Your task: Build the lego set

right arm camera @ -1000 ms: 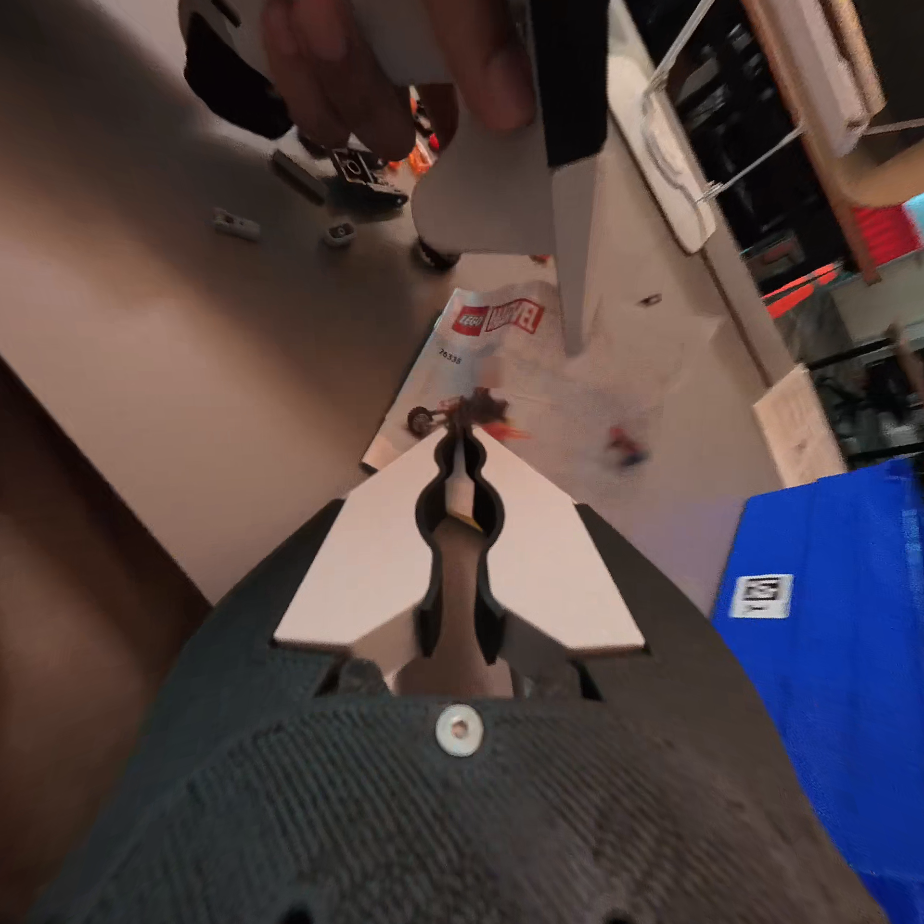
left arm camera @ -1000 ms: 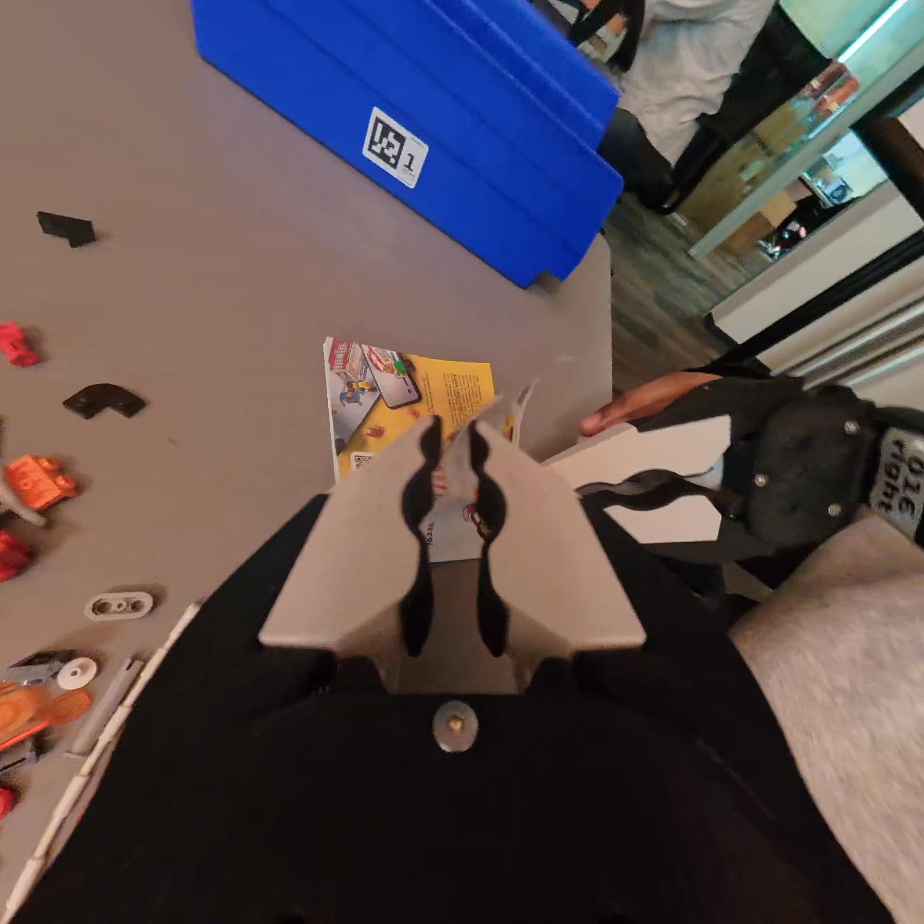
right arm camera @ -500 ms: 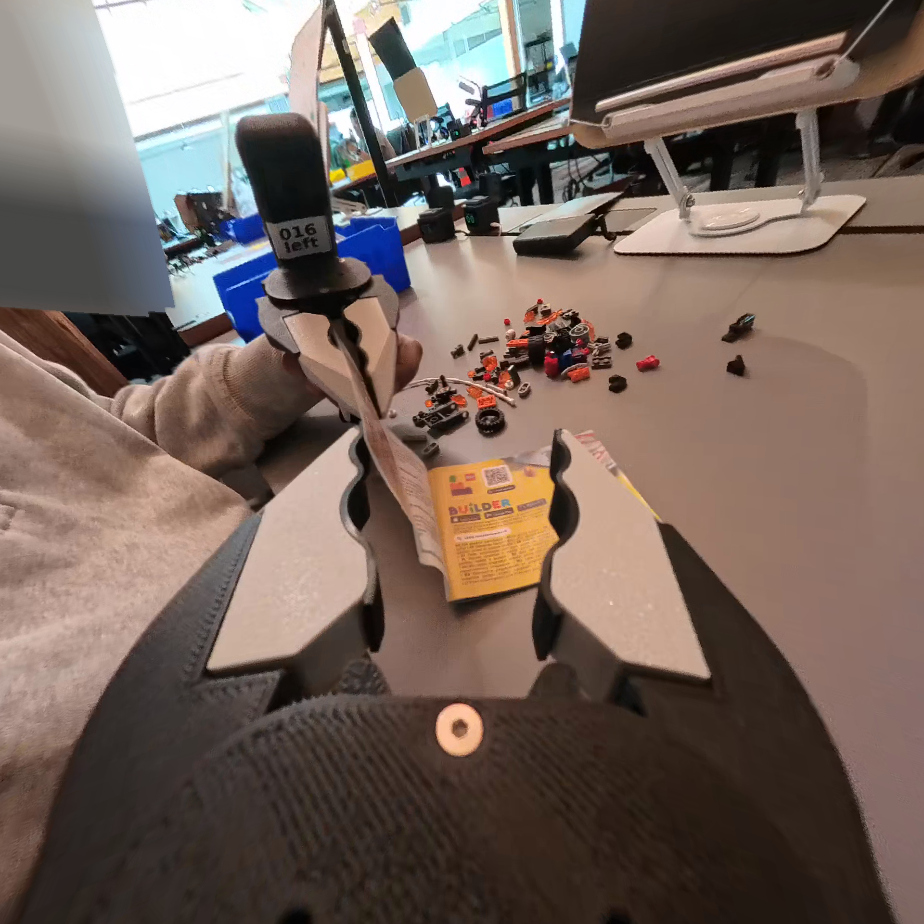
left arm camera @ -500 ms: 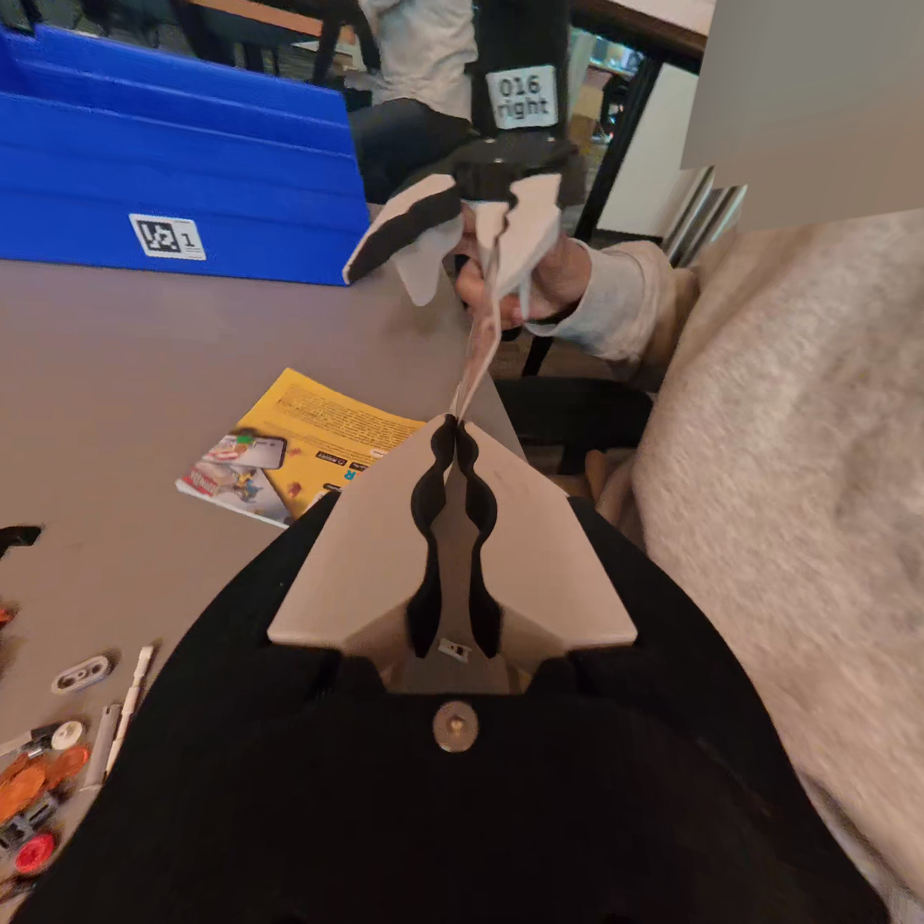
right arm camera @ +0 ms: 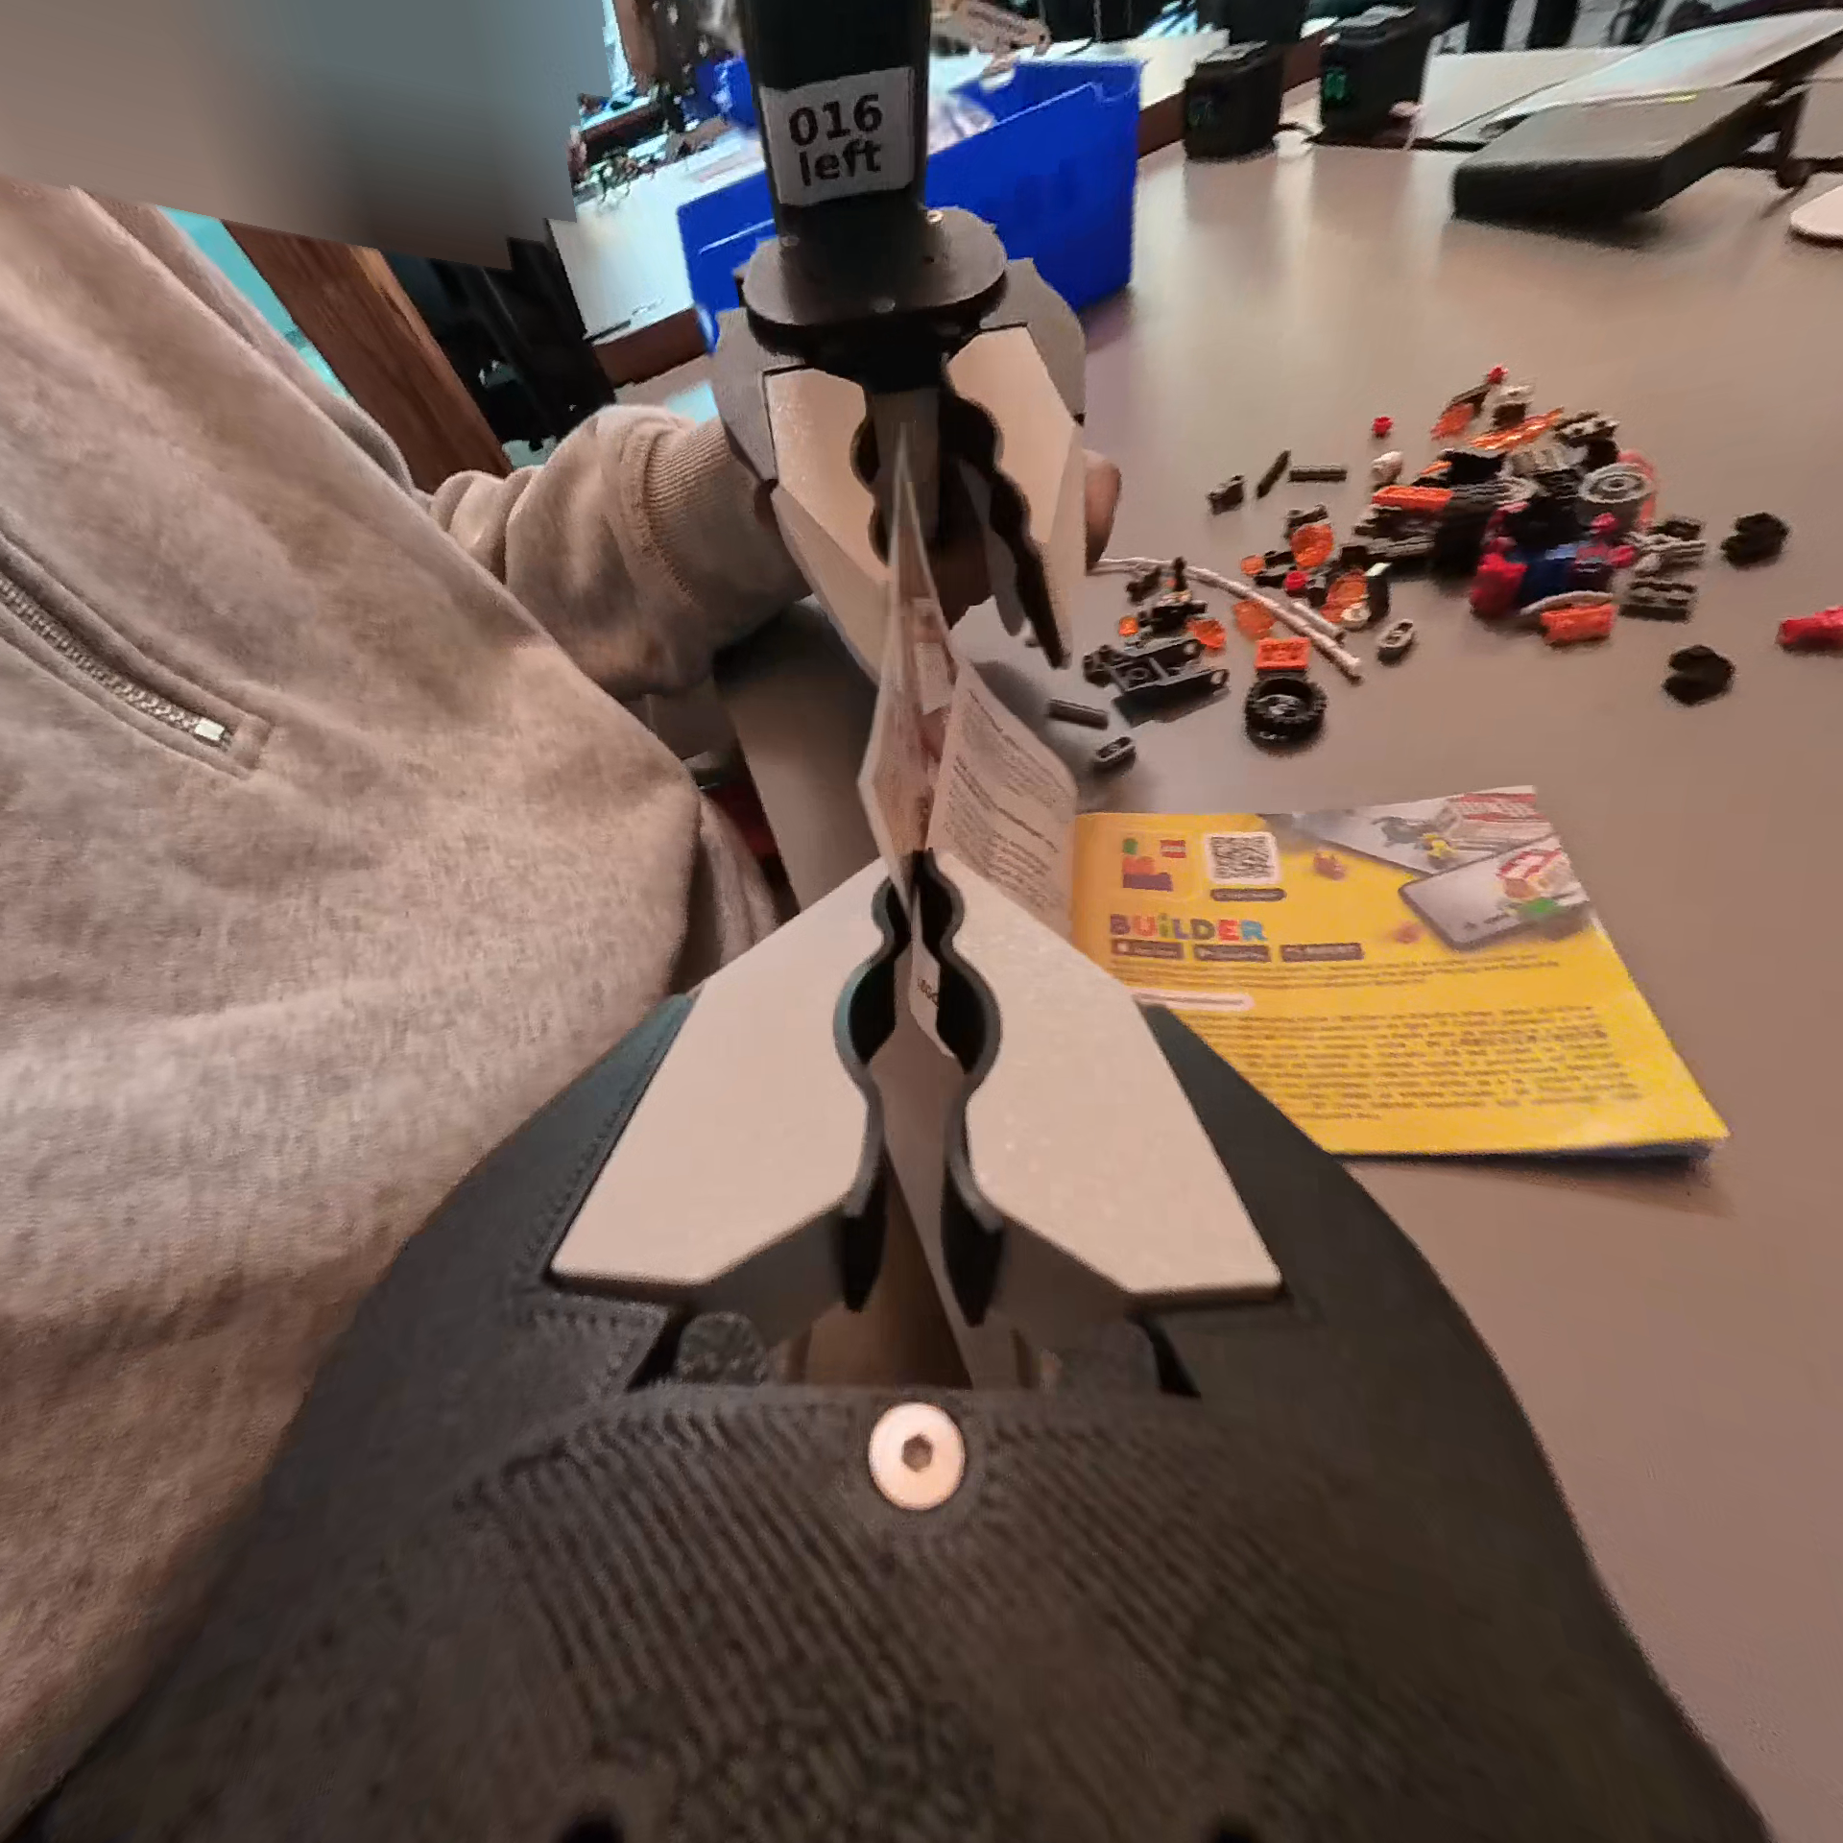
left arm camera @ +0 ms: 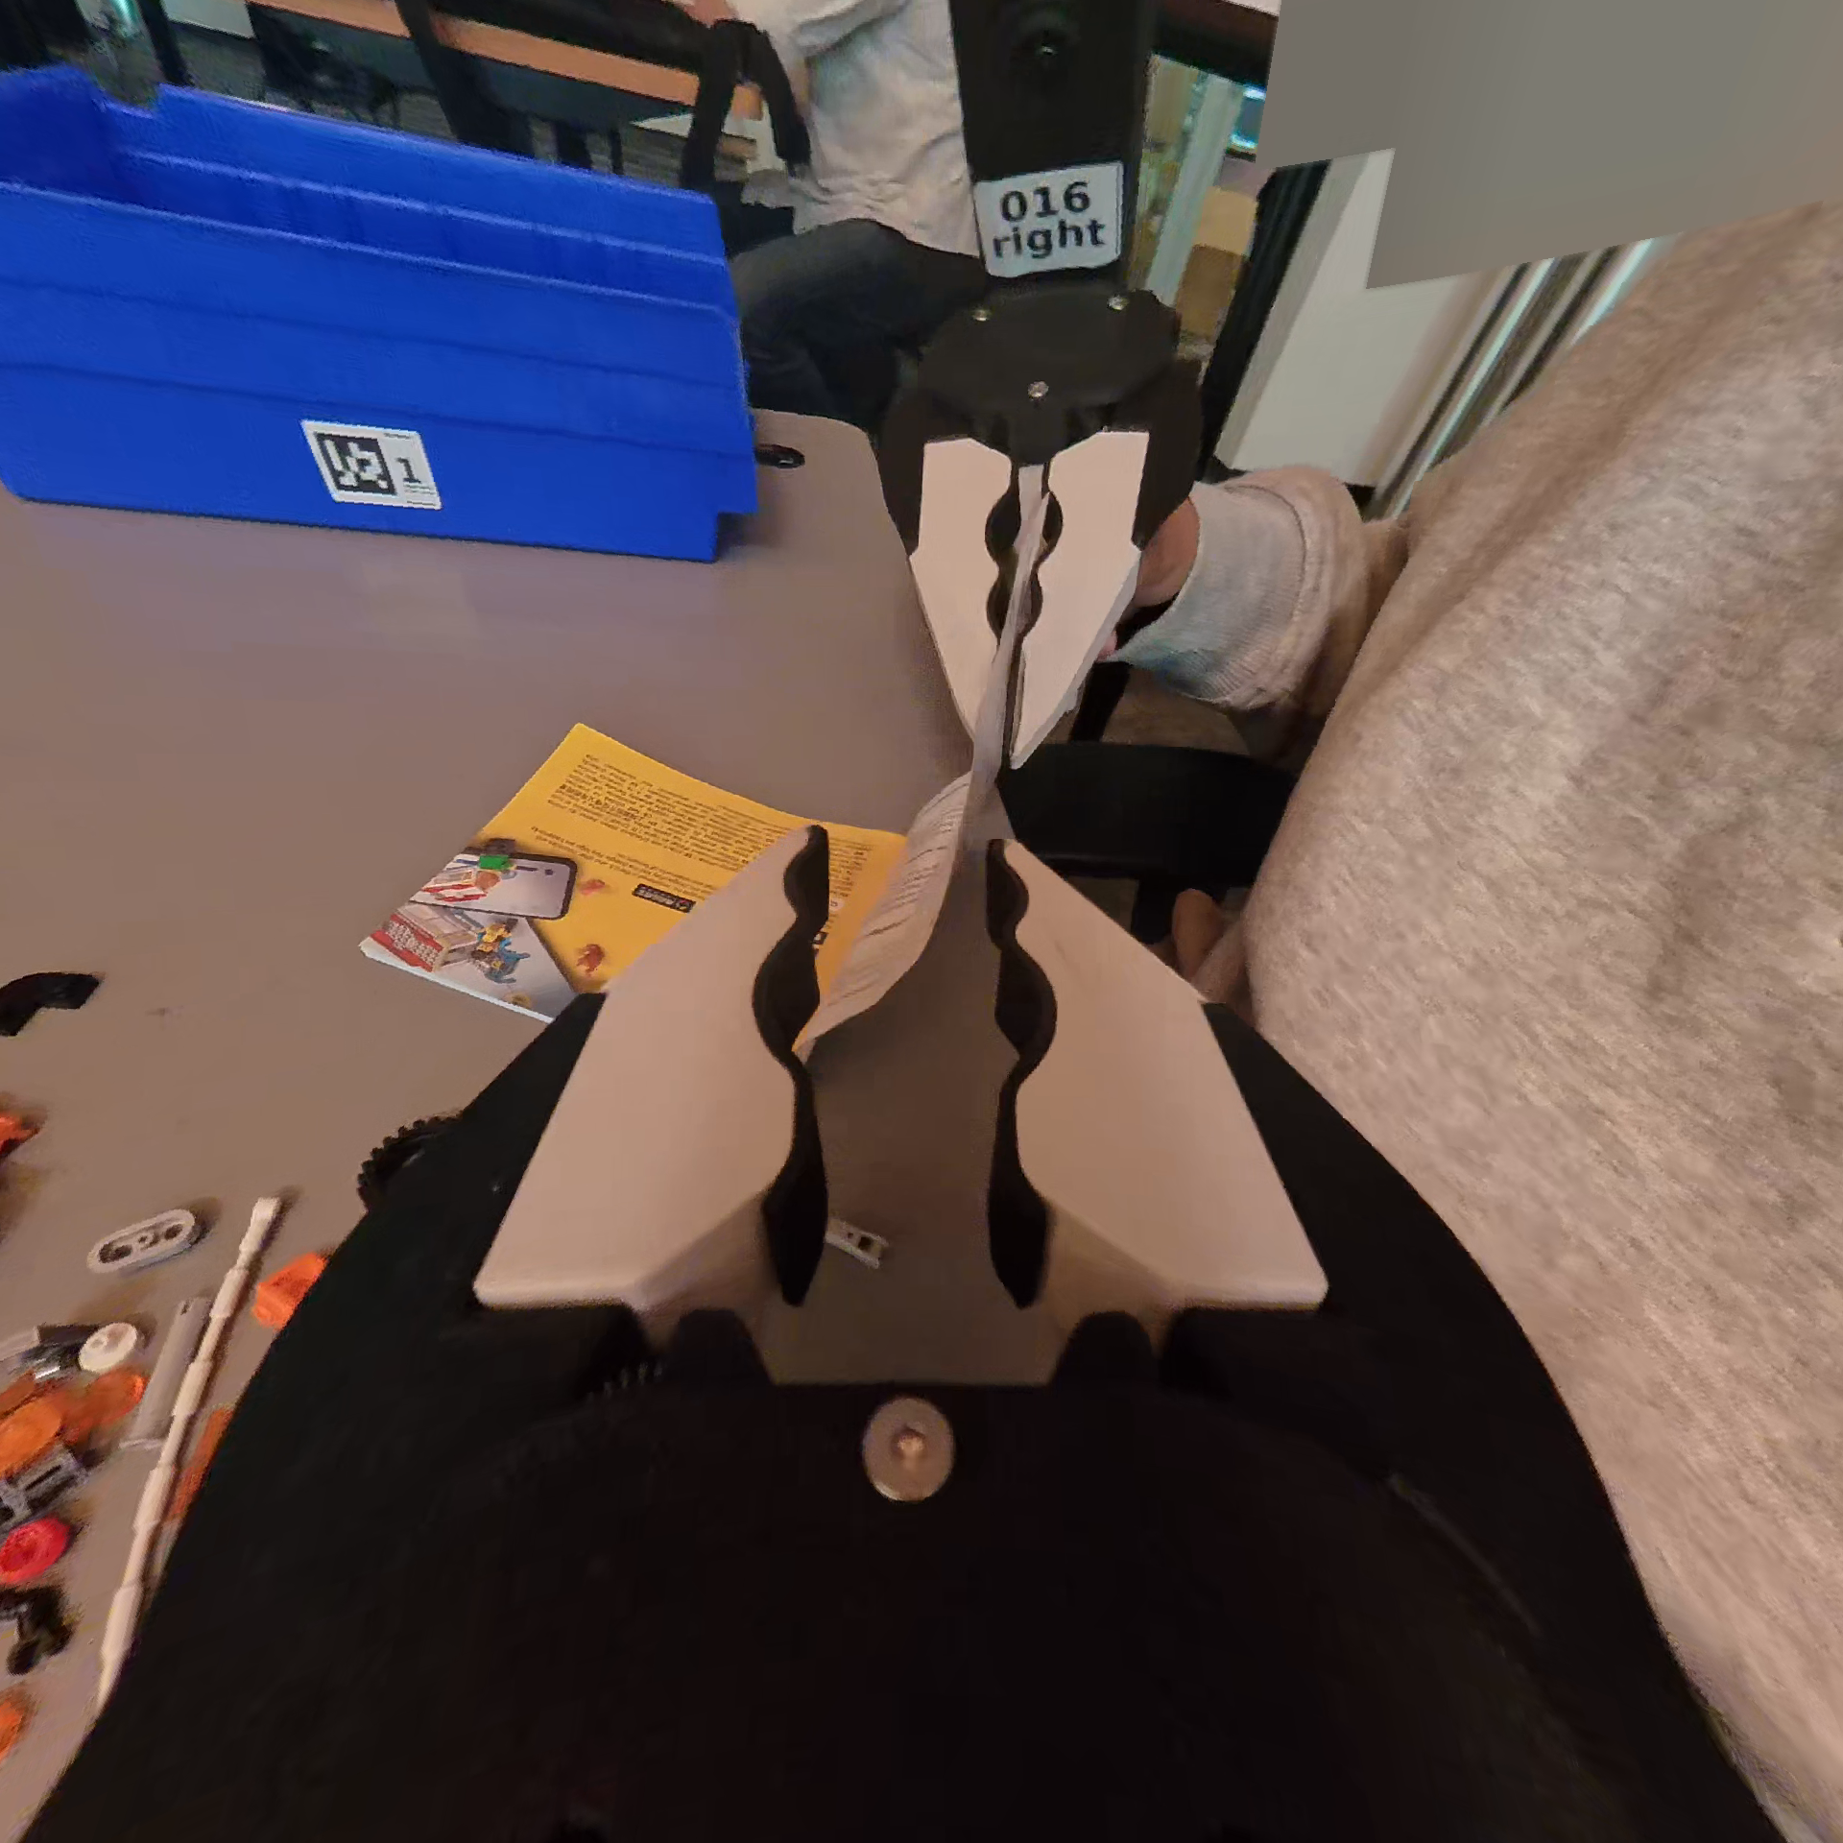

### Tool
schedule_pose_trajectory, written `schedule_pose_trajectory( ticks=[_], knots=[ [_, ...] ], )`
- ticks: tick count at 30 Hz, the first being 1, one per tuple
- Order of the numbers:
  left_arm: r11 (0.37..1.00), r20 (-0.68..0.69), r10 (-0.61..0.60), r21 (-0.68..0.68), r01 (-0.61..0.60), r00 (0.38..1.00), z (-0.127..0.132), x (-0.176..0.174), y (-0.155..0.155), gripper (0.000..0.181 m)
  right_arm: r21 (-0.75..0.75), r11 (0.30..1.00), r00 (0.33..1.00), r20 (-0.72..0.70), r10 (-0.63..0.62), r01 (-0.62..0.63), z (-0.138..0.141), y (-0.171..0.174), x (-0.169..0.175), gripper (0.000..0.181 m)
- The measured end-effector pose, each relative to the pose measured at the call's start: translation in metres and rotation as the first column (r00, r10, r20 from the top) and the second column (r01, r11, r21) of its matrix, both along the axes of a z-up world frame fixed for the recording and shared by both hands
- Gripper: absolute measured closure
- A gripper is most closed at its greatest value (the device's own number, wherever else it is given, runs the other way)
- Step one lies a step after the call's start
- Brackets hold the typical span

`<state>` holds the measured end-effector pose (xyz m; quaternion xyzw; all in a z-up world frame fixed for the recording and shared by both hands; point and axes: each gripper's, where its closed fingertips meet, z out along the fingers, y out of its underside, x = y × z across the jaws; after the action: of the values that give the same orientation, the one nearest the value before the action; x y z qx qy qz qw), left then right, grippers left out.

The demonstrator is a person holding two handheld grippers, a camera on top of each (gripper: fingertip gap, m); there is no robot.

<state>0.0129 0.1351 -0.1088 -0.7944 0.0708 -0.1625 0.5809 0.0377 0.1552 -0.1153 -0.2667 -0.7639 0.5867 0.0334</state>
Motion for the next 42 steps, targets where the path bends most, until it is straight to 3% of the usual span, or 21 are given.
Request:
schedule_pose_trajectory(
  ticks=[2,6,10,13,15,17,20,24,26,29,38,42],
  knots=[
    [1.0,-0.061,0.018,0.007,-0.018,0.998,-0.003,0.004,-0.001,0.152,0.005,0.998,0.998,0.0,0.063,-0.063,0.0,-0.013,0.01,0.178],
    [1.0,-0.138,-0.008,-0.016,0.005,0.99,-0.009,0.018,-0.008,0.169,-0.008,0.972,0.968,0.089,0.236,-0.236,-0.007,-0.04,0.036,0.147],
    [0.996,-0.128,-0.069,-0.059,0.062,0.989,-0.009,0.03,-0.017,0.181,-0.128,0.965,0.967,0.083,0.241,-0.229,0.013,-0.036,0.031,0.133],
    [0.995,-0.151,-0.084,-0.07,0.075,0.985,-0.008,0.033,-0.022,0.181,-0.25,0.956,0.983,0.061,0.175,-0.154,0.037,-0.021,0.016,0.129],
    [0.992,-0.158,-0.103,-0.093,0.089,0.982,-0.011,0.036,-0.026,0.181,-0.229,0.973,0.996,0.064,0.056,-0.041,0.035,-0.008,-0.003,0.13],
    [0.988,-0.164,-0.115,-0.121,0.096,0.98,-0.015,0.039,-0.03,0.181,-0.108,0.987,0.991,0.076,-0.111,0.119,0.016,0.009,-0.027,0.132],
    [0.981,-0.162,-0.123,-0.167,0.096,0.979,-0.021,0.041,-0.036,0.178,0.133,0.952,0.956,0.063,-0.287,0.277,-0.021,0.03,-0.047,0.124],
    [0.977,-0.117,-0.113,-0.195,0.088,0.987,-0.023,0.043,-0.042,0.164,0.323,0.882,0.93,0.017,-0.367,0.342,-0.052,0.039,-0.055,0.11],
    [0.976,-0.116,-0.113,-0.201,0.089,0.987,-0.025,0.044,-0.044,0.166,0.383,0.853,0.924,-0.002,-0.383,0.354,-0.062,0.04,-0.058,0.106],
    [0.97,-0.111,-0.123,-0.224,0.095,0.986,-0.03,0.047,-0.046,0.171,0.466,0.808,0.92,-0.037,-0.389,0.36,-0.073,0.043,-0.06,0.107],
    [0.968,-0.089,-0.108,-0.238,0.084,0.99,-0.036,0.049,-0.047,0.175,0.507,0.773,0.898,-0.003,-0.439,0.38,-0.074,0.038,-0.058,0.113],
    [0.969,-0.097,-0.098,-0.237,0.073,0.99,-0.035,0.048,-0.046,0.175,0.497,0.799,0.92,0.003,-0.393,0.339,-0.073,0.025,-0.052,0.143]
  ],
)
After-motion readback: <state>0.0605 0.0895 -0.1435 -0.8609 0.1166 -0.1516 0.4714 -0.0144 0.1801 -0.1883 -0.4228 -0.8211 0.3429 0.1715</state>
